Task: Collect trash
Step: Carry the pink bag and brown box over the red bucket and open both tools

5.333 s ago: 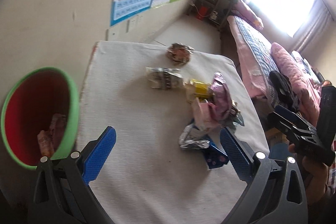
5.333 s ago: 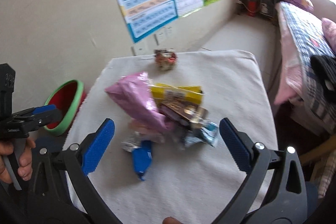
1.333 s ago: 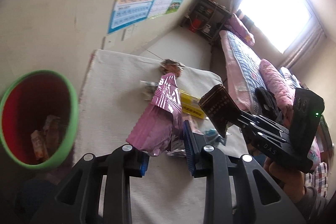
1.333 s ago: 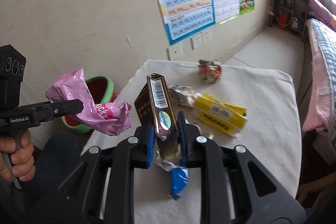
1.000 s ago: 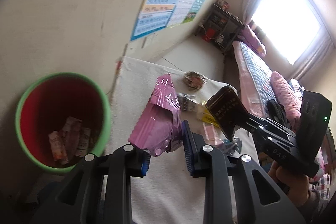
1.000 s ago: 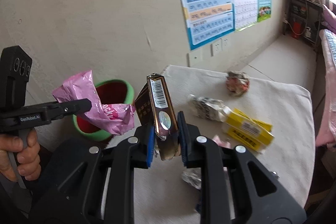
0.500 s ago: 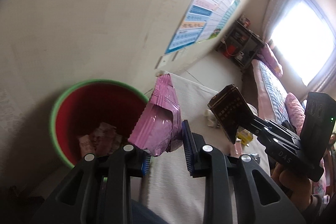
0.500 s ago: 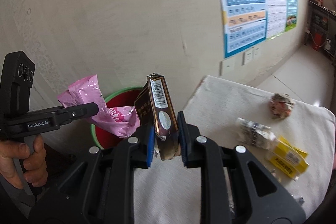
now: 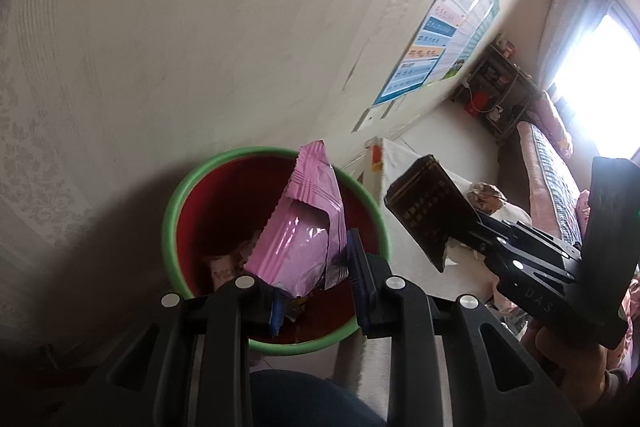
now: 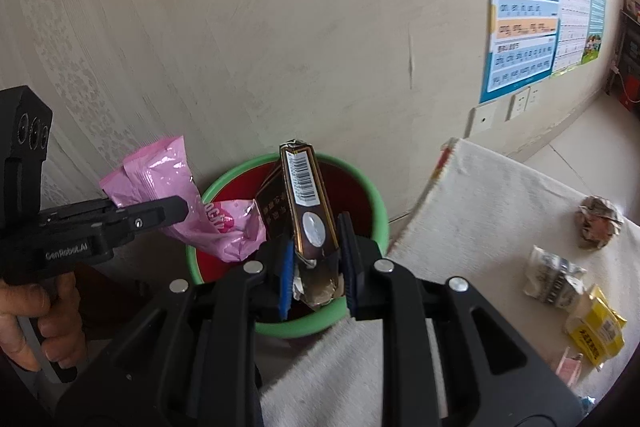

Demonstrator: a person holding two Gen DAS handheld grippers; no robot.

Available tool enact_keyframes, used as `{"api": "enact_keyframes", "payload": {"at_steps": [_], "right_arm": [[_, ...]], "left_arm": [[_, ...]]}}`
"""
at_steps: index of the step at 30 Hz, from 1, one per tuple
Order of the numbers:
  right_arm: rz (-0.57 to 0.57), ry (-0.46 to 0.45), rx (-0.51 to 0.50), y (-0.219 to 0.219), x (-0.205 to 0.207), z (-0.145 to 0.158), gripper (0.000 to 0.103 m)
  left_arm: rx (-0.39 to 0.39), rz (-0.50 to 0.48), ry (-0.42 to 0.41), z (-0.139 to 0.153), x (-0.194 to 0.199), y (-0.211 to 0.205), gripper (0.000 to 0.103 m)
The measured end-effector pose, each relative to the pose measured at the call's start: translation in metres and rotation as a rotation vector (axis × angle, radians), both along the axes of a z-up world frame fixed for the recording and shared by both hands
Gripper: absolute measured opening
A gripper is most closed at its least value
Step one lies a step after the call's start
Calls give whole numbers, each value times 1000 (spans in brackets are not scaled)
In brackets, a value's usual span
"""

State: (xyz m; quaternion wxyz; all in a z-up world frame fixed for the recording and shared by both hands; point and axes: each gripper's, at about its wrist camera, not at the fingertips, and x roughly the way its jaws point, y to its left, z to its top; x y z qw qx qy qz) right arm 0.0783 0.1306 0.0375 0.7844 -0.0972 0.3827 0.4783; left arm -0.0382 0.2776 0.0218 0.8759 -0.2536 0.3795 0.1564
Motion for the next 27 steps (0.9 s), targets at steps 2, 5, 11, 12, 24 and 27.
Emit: {"api": "enact_keyframes", "payload": {"at_steps": [2, 5, 11, 12, 24, 27], "right_arm": [[7, 1, -12, 10, -1, -4, 20], [26, 3, -41, 25, -4, -15, 20], [31, 16, -91, 46, -1, -35, 20], [30, 20, -92, 48, -1, -36, 21], [32, -17, -114, 47, -15, -36, 85], [18, -20, -108, 33, -17, -30, 92]], "left_arm": [[-11, 4, 4, -5, -2, 6, 24], [-27, 14, 10, -14, -6, 13, 24], [-70, 31, 9, -28, -14, 25, 26], [-74, 36, 5, -29, -15, 26, 27], [-101, 124, -44, -31, -27, 35, 85], [-92, 137, -59, -25, -29, 32, 89]]}}
